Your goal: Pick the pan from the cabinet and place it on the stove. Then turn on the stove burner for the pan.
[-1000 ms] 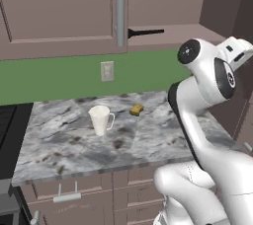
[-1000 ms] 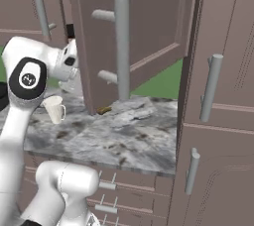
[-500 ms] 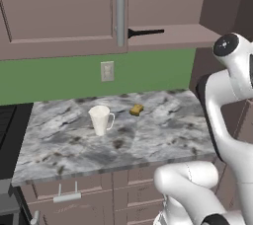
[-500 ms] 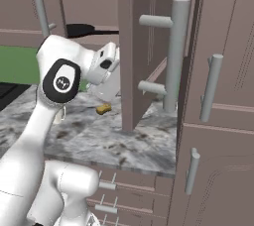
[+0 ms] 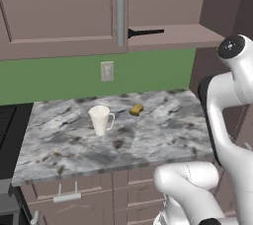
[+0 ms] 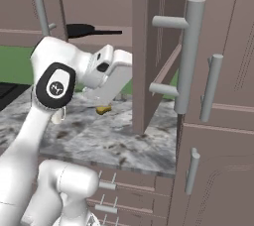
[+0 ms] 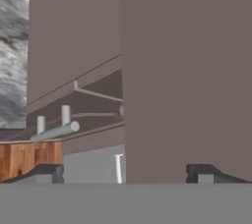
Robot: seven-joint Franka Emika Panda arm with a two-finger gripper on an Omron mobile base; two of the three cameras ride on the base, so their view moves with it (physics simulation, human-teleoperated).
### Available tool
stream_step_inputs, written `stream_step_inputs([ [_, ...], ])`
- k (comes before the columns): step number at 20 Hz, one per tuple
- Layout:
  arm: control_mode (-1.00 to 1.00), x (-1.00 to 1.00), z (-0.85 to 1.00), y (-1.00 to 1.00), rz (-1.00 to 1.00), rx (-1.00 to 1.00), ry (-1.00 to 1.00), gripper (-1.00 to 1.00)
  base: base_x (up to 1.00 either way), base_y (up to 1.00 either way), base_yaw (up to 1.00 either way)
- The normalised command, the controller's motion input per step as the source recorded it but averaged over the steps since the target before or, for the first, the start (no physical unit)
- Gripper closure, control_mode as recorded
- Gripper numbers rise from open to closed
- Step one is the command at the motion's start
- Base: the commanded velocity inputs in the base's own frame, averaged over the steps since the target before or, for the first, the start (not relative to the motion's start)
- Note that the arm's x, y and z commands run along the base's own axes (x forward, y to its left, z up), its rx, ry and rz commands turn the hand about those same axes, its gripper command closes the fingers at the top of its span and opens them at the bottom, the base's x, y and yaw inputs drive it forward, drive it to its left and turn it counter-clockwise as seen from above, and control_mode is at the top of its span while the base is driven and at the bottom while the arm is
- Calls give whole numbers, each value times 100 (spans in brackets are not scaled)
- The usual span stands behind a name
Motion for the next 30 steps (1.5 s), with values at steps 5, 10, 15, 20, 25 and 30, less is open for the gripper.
stream_step_inputs([
  [5,-100,-22,0,99,0,0,-17,-100,0,0,0],
  [10,-100,-25,0,100,0,0,-20,-100,0,0,0],
  [15,-100,-32,5,99,5,1,-19,-100,0,0,0],
  [20,-100,-8,20,99,15,3,-20,-100,0,0,0],
  [25,-100,0,36,88,17,6,-20,-100,0,0,0],
  [30,-100,2,59,49,15,11,-17,-100,0,0,0],
])
